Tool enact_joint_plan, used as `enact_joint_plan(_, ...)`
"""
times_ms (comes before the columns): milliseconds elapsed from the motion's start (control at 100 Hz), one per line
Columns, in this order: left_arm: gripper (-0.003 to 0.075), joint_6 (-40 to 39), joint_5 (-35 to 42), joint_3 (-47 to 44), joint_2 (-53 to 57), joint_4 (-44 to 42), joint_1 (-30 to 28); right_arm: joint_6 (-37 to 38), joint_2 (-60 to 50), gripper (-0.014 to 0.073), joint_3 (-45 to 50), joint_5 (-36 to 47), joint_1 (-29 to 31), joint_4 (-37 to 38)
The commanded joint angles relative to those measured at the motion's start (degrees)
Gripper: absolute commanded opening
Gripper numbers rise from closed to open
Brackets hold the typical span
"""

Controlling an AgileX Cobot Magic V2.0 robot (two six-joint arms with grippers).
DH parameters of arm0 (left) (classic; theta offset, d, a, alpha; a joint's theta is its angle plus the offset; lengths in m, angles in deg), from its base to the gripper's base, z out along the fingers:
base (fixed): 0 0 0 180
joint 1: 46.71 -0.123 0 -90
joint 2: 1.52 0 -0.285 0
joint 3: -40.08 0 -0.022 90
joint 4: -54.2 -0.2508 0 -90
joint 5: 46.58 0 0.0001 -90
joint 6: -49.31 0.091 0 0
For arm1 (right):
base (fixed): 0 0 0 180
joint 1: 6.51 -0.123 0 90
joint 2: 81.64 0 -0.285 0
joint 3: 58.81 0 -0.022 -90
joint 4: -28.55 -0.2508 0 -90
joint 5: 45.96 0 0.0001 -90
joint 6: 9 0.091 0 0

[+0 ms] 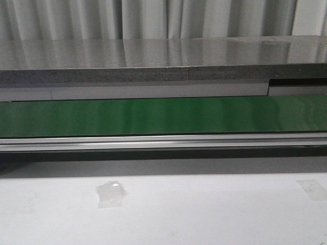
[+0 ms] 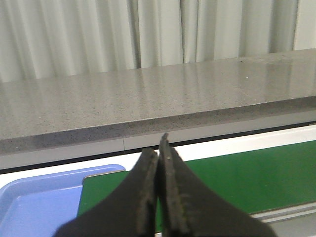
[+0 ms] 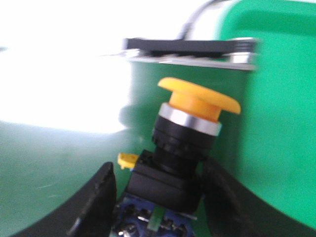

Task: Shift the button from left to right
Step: 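Lift the button with the right gripper and move it over the green bin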

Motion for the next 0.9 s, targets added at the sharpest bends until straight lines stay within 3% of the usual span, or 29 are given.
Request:
enact_joint_plan(0, -0.002, 0.0, 4.6, 1.4, -0.7, 1.1, 0.5, -1.2, -2.6, 0.0153, -3.5, 1.4, 4.2, 1.4)
enact_joint_plan(330, -0.002, 0.0, 4.6, 1.4, -0.7, 1.1, 0.5, -10.4, 1.5, 0.0153, -4.1, 7.8, 13.4, 3.5)
enact_joint_plan(500, -0.002, 0.0, 4.6, 1.4, -0.7, 1.1, 0.5, -15.5, 5.7, 0.0153, -4.1, 8.6, 13.6, 3.5)
enact_joint_plan(890, -0.002, 0.0, 4.6, 1.4, -0.7, 1.1, 0.5, -15.8, 11.8, 0.0153, -4.1, 8.6, 13.6, 3.3)
